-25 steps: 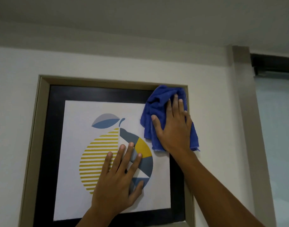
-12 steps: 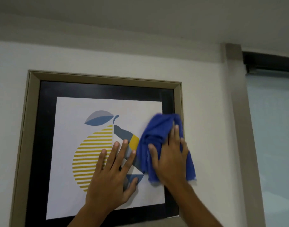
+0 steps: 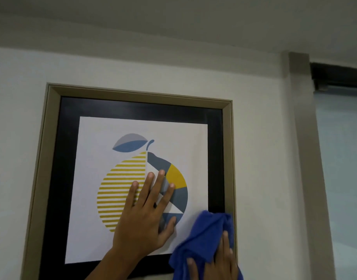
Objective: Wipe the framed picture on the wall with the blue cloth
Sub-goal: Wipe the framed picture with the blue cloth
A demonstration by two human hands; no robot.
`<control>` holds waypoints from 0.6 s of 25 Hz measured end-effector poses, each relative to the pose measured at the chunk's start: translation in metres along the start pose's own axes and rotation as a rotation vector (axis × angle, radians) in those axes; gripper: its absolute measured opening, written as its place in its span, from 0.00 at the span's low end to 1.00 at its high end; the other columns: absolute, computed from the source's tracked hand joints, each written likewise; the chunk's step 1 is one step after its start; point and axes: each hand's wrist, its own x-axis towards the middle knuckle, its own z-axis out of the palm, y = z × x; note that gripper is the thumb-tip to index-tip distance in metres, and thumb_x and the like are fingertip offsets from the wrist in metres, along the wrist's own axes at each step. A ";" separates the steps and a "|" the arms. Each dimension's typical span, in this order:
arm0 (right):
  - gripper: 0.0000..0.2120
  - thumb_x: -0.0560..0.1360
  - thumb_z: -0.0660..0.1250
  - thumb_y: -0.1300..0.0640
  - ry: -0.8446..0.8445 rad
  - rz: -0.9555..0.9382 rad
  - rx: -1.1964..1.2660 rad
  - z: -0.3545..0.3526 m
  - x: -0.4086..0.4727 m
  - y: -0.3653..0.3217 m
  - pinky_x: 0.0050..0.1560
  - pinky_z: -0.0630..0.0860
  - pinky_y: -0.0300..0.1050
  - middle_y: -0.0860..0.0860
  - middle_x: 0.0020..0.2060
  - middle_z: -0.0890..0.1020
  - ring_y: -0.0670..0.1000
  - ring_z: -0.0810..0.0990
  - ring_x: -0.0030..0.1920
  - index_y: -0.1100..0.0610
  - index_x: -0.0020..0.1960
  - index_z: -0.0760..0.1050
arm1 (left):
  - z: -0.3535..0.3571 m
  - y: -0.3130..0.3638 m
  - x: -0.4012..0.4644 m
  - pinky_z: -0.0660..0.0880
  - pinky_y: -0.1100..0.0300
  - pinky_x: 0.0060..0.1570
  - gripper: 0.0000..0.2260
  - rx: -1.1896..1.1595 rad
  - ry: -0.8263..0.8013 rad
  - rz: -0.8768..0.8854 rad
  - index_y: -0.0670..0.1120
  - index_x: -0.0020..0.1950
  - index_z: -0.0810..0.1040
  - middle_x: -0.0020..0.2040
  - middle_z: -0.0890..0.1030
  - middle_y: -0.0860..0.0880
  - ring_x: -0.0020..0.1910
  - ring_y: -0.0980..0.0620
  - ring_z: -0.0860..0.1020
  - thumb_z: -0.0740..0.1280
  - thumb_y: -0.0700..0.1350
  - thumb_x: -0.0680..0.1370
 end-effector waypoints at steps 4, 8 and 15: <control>0.36 0.78 0.44 0.33 -0.435 -0.551 0.539 -0.014 0.055 -0.013 0.66 0.69 0.56 0.56 0.70 0.70 0.55 0.69 0.69 0.58 0.71 0.64 | -0.001 -0.002 0.000 0.52 0.38 0.77 0.33 0.022 -0.004 0.019 0.48 0.81 0.61 0.82 0.57 0.41 0.81 0.39 0.54 0.52 0.65 0.80; 0.36 0.77 0.51 0.34 -0.304 -0.551 0.674 -0.039 0.167 -0.110 0.74 0.57 0.51 0.52 0.77 0.58 0.53 0.57 0.76 0.55 0.78 0.55 | 0.004 -0.001 0.000 0.47 0.41 0.78 0.34 0.055 -0.003 0.018 0.49 0.80 0.62 0.82 0.60 0.41 0.81 0.38 0.55 0.54 0.66 0.79; 0.34 0.78 0.49 0.36 -0.158 -0.642 0.581 -0.020 0.191 -0.105 0.70 0.62 0.52 0.54 0.77 0.60 0.54 0.59 0.76 0.56 0.77 0.58 | 0.002 -0.001 -0.002 0.47 0.41 0.79 0.34 0.026 0.039 0.018 0.49 0.82 0.58 0.83 0.54 0.42 0.82 0.40 0.53 0.55 0.65 0.80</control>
